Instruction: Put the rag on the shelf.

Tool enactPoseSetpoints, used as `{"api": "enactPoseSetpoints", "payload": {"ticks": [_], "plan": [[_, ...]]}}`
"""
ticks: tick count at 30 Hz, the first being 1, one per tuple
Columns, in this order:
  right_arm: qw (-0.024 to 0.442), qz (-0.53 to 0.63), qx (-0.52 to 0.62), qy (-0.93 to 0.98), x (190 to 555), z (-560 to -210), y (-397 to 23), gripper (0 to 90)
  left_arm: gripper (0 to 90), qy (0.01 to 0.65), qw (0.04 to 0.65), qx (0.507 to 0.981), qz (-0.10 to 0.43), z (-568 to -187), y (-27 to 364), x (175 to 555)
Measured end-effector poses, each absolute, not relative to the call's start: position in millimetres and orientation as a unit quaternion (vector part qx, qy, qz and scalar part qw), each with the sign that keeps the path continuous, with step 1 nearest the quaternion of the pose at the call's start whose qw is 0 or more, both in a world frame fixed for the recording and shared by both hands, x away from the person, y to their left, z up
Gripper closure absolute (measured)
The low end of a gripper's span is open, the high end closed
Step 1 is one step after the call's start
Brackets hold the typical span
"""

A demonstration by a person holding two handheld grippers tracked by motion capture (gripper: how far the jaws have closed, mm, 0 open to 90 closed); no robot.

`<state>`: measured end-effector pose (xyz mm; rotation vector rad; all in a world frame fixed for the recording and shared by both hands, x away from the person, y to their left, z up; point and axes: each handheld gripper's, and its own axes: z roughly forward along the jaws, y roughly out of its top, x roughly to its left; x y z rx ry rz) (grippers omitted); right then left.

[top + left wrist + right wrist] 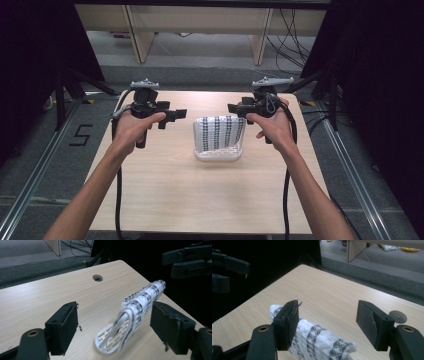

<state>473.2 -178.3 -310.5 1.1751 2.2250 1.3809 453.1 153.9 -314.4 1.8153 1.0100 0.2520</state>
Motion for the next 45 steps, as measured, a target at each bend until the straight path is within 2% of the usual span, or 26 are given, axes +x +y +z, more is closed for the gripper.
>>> {"api": "enactPoseSetpoints", "payload": {"ticks": [12,16,32,45], "plan": [[0.144,0.490,0.379,0.772,454.5,-307.2,-180.7,32.9,20.8,0.395,0.511,0.756,0.103,-319.2,154.7,425.1],[0.134,0.491,0.386,0.769,447.8,-308.2,-179.9,31.8,20.4,0.392,0.514,0.756,0.105,-323.7,153.1,415.6],[0.158,0.491,0.358,0.778,427.9,-308.6,-178.8,29.8,20.3,0.372,0.521,0.761,0.106,-331.4,152.9,384.3],[0.146,0.491,0.363,0.778,416.8,-316.8,-180.0,28.8,19.5,0.361,0.520,0.767,0.107,-340.9,155.1,370.2]]}}
